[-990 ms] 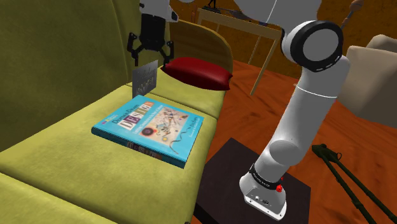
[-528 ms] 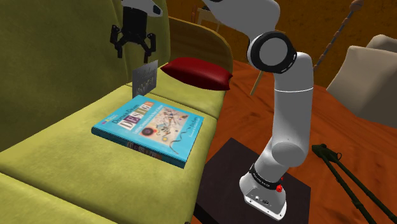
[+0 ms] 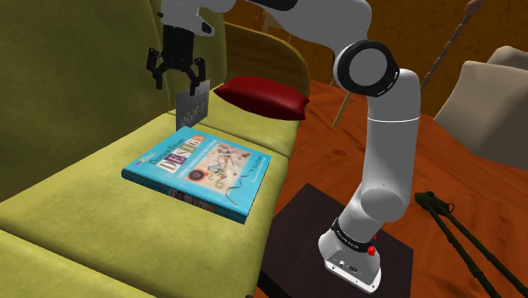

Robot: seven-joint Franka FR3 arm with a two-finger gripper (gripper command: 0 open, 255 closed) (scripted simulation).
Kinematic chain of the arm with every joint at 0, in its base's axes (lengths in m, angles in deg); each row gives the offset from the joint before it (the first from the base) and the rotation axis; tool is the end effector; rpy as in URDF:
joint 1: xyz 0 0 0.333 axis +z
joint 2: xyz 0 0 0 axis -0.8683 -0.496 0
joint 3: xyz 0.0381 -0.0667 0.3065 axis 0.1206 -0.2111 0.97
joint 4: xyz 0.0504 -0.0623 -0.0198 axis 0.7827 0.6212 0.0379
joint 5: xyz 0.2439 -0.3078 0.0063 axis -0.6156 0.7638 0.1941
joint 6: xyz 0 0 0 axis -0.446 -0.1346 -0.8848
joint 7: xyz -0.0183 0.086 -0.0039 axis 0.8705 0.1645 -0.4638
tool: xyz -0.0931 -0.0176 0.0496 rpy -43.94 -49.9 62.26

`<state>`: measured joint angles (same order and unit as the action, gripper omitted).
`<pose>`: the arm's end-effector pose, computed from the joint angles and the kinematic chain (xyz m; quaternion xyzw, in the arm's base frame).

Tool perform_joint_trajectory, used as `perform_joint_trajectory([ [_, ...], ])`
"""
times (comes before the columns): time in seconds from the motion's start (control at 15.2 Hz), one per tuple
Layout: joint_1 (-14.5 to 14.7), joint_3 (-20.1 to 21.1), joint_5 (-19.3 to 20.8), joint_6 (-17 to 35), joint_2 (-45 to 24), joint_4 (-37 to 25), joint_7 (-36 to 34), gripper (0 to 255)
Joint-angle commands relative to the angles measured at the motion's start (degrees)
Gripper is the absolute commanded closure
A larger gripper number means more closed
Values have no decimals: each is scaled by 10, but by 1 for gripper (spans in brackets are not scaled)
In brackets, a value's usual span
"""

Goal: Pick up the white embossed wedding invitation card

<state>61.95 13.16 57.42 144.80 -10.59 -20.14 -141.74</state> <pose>0.6233 0.2233 0.5570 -0.8731 0.4702 0.1225 0.0404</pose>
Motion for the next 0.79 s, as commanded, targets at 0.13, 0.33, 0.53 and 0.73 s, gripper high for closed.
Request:
perform_joint_trajectory([
  [0.13,-1,0,-1,3,2,5,2,255],
  [0.33,-1,0,-1,3,2,5,2,255],
  [0.53,-1,0,-1,3,2,5,2,255],
  [0.73,2,0,1,-16,-5,-21,-3,255],
])
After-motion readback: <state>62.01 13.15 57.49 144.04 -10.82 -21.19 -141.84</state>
